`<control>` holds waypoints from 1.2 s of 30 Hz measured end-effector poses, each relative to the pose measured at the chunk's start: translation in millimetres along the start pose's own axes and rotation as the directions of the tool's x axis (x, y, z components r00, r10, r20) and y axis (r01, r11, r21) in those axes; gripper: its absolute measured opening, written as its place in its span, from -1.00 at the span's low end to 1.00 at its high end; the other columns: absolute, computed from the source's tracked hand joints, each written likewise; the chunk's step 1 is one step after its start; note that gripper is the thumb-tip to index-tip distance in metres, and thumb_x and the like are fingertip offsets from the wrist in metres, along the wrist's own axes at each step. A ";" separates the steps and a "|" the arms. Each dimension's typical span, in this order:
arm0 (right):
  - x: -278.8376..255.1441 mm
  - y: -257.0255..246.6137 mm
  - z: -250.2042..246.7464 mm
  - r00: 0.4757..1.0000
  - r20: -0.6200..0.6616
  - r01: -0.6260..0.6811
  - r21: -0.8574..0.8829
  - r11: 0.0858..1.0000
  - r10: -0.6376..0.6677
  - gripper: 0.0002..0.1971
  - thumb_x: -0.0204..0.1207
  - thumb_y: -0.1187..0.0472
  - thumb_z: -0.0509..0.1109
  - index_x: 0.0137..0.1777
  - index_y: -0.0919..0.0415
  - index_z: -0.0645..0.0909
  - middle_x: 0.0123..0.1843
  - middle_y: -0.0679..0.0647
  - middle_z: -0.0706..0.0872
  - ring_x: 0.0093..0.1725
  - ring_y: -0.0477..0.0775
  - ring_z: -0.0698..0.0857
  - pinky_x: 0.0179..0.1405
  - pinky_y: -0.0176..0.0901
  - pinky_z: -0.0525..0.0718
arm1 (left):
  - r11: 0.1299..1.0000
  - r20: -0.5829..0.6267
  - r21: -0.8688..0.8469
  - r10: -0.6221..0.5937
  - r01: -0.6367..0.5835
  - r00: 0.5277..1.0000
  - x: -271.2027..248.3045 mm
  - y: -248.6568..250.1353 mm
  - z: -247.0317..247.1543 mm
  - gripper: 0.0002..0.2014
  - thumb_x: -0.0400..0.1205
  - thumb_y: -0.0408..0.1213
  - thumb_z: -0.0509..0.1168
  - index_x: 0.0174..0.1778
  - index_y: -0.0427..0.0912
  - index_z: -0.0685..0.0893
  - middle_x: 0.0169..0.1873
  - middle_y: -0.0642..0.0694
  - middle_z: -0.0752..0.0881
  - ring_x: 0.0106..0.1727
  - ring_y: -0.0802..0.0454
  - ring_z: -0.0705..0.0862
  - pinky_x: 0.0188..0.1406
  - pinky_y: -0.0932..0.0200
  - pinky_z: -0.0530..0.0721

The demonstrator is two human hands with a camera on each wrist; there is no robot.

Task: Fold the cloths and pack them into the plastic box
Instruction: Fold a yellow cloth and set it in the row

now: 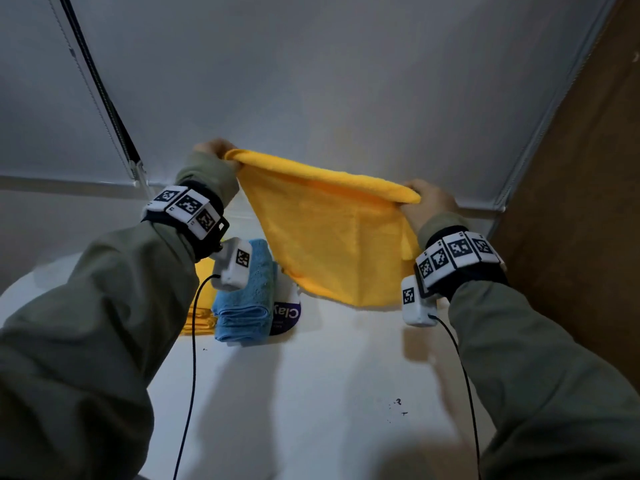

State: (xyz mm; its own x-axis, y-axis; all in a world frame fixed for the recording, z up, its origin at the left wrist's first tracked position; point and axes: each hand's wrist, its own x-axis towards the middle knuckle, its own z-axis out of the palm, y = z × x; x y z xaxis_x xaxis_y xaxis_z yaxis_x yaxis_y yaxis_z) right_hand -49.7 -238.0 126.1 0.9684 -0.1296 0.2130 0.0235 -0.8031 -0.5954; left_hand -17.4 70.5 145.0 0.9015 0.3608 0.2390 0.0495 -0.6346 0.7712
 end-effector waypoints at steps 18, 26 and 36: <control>2.6 1.1 3.6 0.977 -0.197 -0.081 0.011 0.997 0.082 -0.73 0.40 0.12 0.44 0.01 0.05 0.44 -0.07 0.08 0.57 -0.05 0.20 0.55 -0.13 -0.08 0.48 | 0.750 -0.389 -0.585 0.072 -0.307 0.918 -11.9 29.3 -7.6 -0.76 0.49 -0.39 0.06 -0.29 0.05 0.52 -0.48 0.22 0.51 -0.33 0.21 0.48 -0.26 0.33 0.43; 5.9 -25.1 5.0 0.950 -0.166 0.301 0.263 0.917 -0.265 -0.87 0.36 0.39 0.17 -0.32 0.16 0.38 -0.28 0.00 0.35 -0.11 0.03 0.39 -0.23 -0.26 0.31 | 0.494 -0.133 -0.828 0.285 -0.265 0.949 -34.5 73.3 -3.6 -0.70 0.29 -0.40 0.05 -0.65 -0.02 0.57 -0.69 0.07 0.51 -0.69 0.02 0.48 -0.63 0.26 0.53; -30.4 -55.5 37.8 0.673 0.656 0.150 0.332 0.931 -0.343 -0.60 0.25 -0.03 0.49 0.06 0.07 0.57 -0.03 0.02 0.68 -0.14 -0.02 0.65 -0.25 -0.20 0.60 | 0.787 0.310 -0.484 0.564 -0.383 0.766 -47.4 83.6 29.0 -0.92 0.35 -0.24 0.25 -0.27 -0.07 0.59 -0.41 0.11 0.61 -0.45 0.46 0.55 -0.31 0.53 0.52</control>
State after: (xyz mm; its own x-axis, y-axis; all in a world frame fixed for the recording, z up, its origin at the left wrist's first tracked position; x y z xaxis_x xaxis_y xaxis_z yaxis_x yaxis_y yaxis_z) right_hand -71.0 -167.4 123.4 0.8064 0.5691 -0.1606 0.2497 -0.5739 -0.7799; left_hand -43.5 -19.4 181.0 0.8514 -0.2934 0.4348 -0.5146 -0.3067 0.8007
